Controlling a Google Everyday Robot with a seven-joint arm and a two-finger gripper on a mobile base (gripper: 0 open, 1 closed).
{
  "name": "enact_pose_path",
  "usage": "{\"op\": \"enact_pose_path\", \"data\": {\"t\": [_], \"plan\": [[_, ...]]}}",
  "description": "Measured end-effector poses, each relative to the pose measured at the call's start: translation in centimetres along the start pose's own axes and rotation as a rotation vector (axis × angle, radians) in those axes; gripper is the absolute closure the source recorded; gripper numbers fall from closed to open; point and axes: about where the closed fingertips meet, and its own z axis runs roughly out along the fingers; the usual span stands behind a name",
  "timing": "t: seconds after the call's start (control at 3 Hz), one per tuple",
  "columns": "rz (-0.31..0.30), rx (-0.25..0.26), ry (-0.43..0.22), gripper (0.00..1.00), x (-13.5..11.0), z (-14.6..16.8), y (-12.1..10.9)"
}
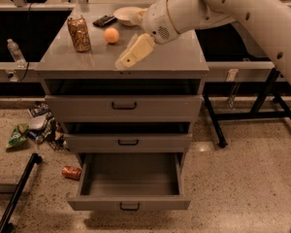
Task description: Place orange into bottom drawer
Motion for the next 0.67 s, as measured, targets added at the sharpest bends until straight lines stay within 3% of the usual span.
{"op": "enact_pose_path", "data": {"t": [0.33, 0.67], "plan": [[-0.012, -0.008, -0.039, 0.00, -1.0, 2.0, -0.9], [-0.013, 0.031, -0.006, 0.00, -1.7, 3.1, -1.4]]}}
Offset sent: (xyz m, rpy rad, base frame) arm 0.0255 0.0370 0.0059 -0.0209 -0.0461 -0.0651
